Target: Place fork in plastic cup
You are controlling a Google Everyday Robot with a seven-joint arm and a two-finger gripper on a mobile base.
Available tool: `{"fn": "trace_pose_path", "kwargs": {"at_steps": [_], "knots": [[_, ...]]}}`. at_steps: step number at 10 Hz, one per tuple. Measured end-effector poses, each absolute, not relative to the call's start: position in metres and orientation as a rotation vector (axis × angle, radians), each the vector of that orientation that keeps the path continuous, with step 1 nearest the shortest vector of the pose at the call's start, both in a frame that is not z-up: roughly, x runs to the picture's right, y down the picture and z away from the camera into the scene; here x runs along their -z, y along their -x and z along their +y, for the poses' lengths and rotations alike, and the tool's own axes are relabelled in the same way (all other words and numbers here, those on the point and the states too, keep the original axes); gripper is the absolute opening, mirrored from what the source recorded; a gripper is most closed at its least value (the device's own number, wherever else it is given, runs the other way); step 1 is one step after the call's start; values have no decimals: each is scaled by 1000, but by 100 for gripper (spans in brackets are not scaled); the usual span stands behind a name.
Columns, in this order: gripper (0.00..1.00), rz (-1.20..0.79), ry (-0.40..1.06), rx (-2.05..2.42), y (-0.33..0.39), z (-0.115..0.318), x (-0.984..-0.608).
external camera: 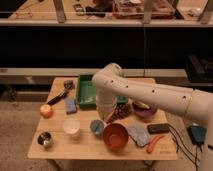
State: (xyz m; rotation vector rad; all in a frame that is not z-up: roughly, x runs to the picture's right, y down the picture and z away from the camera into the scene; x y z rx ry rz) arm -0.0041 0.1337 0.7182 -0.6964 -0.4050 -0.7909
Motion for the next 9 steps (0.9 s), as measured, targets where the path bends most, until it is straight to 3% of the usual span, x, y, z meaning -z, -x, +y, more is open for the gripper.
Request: {"fn": "trace_pose_path", "kwargs": {"at_steps": [2, 3, 9], "knots": [[13, -395, 711, 784, 4, 134, -722], [19, -389, 716, 779, 4, 134, -724], [78, -366, 736, 780, 10, 138, -730]]}}
